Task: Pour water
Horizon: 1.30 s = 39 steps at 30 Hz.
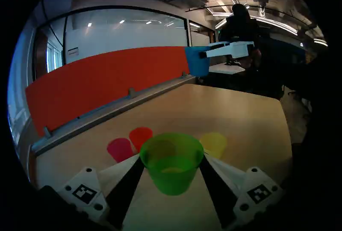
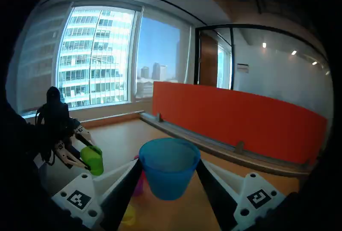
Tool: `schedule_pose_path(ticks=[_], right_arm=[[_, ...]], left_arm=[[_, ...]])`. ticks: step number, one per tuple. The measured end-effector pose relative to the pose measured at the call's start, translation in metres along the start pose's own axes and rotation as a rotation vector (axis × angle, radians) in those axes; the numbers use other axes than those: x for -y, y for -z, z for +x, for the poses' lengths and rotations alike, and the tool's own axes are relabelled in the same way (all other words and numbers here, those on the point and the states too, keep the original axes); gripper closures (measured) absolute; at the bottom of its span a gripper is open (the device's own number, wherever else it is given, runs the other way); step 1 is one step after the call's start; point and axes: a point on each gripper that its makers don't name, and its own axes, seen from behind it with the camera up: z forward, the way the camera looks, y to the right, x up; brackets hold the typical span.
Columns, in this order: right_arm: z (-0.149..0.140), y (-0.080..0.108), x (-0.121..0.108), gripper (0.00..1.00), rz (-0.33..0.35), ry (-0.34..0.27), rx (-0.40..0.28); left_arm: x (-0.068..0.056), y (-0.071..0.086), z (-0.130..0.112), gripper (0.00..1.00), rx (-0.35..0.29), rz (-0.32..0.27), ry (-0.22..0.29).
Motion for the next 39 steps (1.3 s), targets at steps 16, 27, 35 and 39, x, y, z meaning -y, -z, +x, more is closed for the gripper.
schedule_pose_path(ticks=[16, 27, 35, 39], right_arm=[[-0.047, -0.014, -0.007, 0.09, 0.012, 0.01, 0.116], [-0.069, -0.021, -0.009, 0.09, 0.021, 0.012, 0.162], [-0.08, -0.023, -0.012, 0.09, 0.022, 0.008, 0.18], [-0.083, -0.024, -0.012, 0.09, 0.024, 0.01, 0.186]], left_arm=[[-0.008, -0.017, -0.037, 0.14, 0.127, -0.047, -0.024], [-0.014, -0.032, -0.071, 0.14, 0.244, -0.085, -0.035], [-0.017, -0.039, -0.088, 0.14, 0.292, -0.108, -0.02], [-0.017, -0.043, -0.093, 0.14, 0.297, -0.112, -0.009]])
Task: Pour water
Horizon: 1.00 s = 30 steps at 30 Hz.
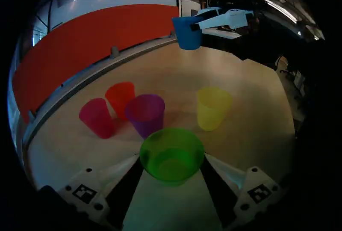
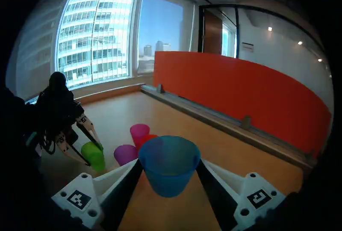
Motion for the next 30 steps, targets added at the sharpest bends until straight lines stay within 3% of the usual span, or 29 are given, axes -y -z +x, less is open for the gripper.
schedule_pose_path(ticks=[12, 30], right_arm=[[-0.007, -0.004, -0.001, 0.09, -0.001, 0.005, 0.017], [-0.026, -0.018, -0.002, 0.09, -0.005, 0.002, 0.053]], left_arm=[[-0.004, -0.01, -0.01, 0.14, 0.009, -0.017, 0.012], [-0.004, -0.012, -0.015, 0.13, 0.002, -0.037, 0.042]])
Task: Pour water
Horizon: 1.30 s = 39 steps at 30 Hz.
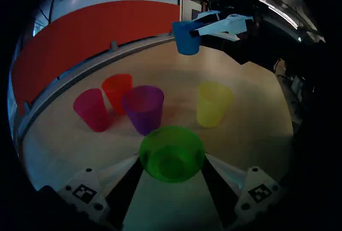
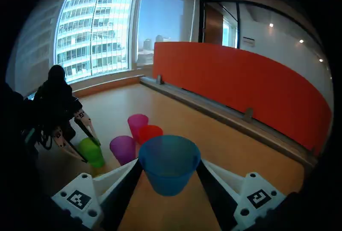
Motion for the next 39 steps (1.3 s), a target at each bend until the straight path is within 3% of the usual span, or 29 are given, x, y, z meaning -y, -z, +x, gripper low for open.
schedule_pose_path(ticks=[15, 26, 39], right_arm=[[-0.026, -0.018, 0.005, 0.09, 0.011, -0.003, 0.046], [-0.054, -0.035, 0.014, 0.09, 0.027, -0.011, 0.092], [-0.089, -0.051, 0.025, 0.09, 0.049, -0.023, 0.157]], left_arm=[[-0.004, 0.0, -0.009, 0.08, 0.041, -0.035, 0.056], [-0.006, 0.01, -0.024, 0.08, 0.065, -0.021, 0.048], [-0.015, 0.024, -0.029, 0.08, 0.048, -0.013, 0.059]])
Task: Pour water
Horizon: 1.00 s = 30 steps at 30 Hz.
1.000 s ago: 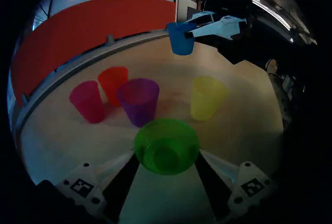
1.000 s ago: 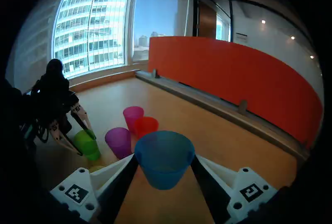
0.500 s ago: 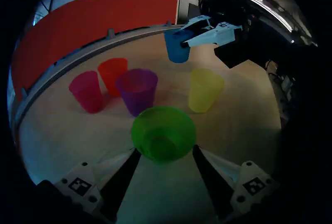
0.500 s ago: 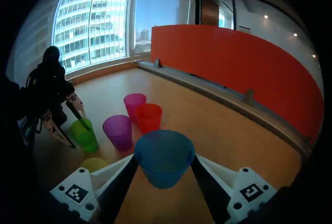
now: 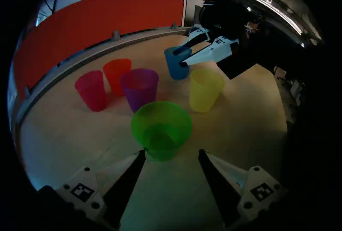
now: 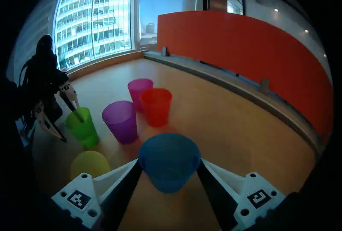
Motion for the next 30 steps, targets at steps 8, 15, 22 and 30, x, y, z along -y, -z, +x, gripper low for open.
schedule_pose_path(ticks=[8, 15, 22, 30], right_arm=[[-0.012, -0.003, 0.0, 0.09, -0.003, -0.006, 0.029], [-0.016, -0.004, 0.0, 0.09, -0.004, -0.022, 0.032], [-0.024, -0.002, -0.001, 0.09, -0.012, -0.025, 0.047], [-0.027, 0.002, 0.001, 0.0, -0.015, -0.027, 0.049]], left_arm=[[-0.002, 0.005, 0.001, 0.08, -0.011, 0.004, -0.003], [-0.005, 0.007, 0.001, 0.08, -0.014, 0.002, -0.007], [-0.007, 0.008, 0.001, 0.08, -0.016, 0.001, -0.005], [-0.009, 0.012, 0.001, 0.08, -0.022, 0.001, -0.002]])
